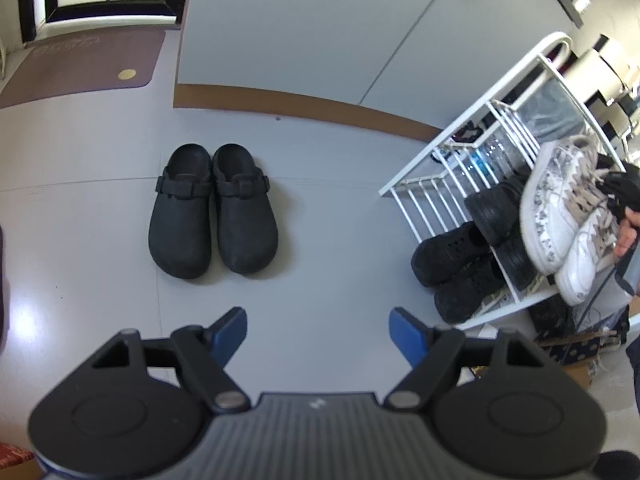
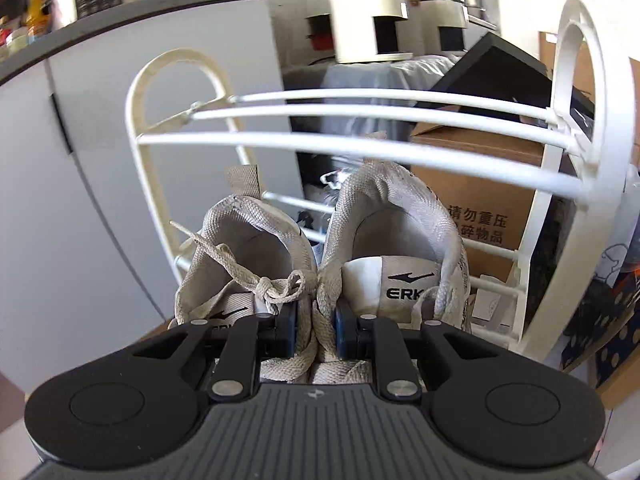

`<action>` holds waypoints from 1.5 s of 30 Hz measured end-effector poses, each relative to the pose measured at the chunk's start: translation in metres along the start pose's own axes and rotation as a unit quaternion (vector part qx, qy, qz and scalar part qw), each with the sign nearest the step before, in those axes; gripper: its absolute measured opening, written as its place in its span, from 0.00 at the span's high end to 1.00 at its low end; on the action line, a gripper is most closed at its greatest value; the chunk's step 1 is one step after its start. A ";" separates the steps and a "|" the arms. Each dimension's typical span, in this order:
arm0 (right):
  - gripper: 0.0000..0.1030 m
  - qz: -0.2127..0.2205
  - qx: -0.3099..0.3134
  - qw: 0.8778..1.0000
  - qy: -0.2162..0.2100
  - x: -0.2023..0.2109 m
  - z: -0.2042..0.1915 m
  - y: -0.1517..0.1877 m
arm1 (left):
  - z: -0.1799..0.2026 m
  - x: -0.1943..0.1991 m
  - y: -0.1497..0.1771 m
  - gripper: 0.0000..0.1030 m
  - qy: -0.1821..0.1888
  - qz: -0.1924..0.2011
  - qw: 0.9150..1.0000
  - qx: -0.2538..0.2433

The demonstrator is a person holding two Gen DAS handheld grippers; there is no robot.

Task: Organize scattered shoes
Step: 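Insert the white sneakers with the right tool onto a rack shelf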

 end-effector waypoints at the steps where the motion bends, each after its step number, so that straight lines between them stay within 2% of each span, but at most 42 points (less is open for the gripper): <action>1: 0.80 0.004 -0.004 1.000 0.005 -0.004 0.002 -0.005 | 0.000 0.000 -0.001 0.22 0.002 0.001 1.000 0.000; 6: 0.81 0.025 -0.021 0.999 0.031 -0.021 0.012 -0.022 | -0.004 -0.007 0.002 0.22 0.003 -0.013 1.000 -0.002; 14: 0.80 0.069 -0.061 0.993 0.074 -0.040 0.035 -0.045 | -0.015 -0.026 0.002 0.22 -0.023 -0.032 0.999 -0.002; 20: 0.78 0.079 -0.072 0.990 0.094 -0.056 0.047 -0.056 | -0.014 -0.029 -0.002 0.23 -0.020 -0.034 0.999 -0.003; 22: 0.68 0.077 -0.070 0.990 0.097 -0.061 0.048 -0.057 | -0.015 -0.031 -0.002 0.23 -0.021 -0.036 0.999 -0.001; 29: 0.42 0.073 -0.057 0.992 0.089 -0.062 0.042 -0.057 | -0.013 -0.031 -0.001 0.23 -0.015 -0.038 0.999 -0.005; 31: 0.22 0.073 -0.044 0.992 0.088 -0.059 0.035 -0.055 | -0.012 -0.030 -0.001 0.23 -0.014 -0.036 0.999 -0.004; 37: 0.18 0.065 -0.013 0.994 0.083 -0.037 0.014 -0.048 | -0.003 -0.023 0.001 0.23 -0.007 -0.031 0.999 -0.013; 45: 0.17 0.050 0.017 0.995 0.080 -0.003 -0.003 -0.041 | -0.002 -0.002 0.000 0.23 0.007 -0.007 1.000 -0.015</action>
Point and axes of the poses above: each gripper's, at about its wrist camera, not at the fingertips, and x roughly against the way its jaws point, z to its right, y to its underside, the point moved 6 cm from there along -x, roughly the way its jaws point, and after that the axes turned 11 degrees about -y, right-handed, at the moved point
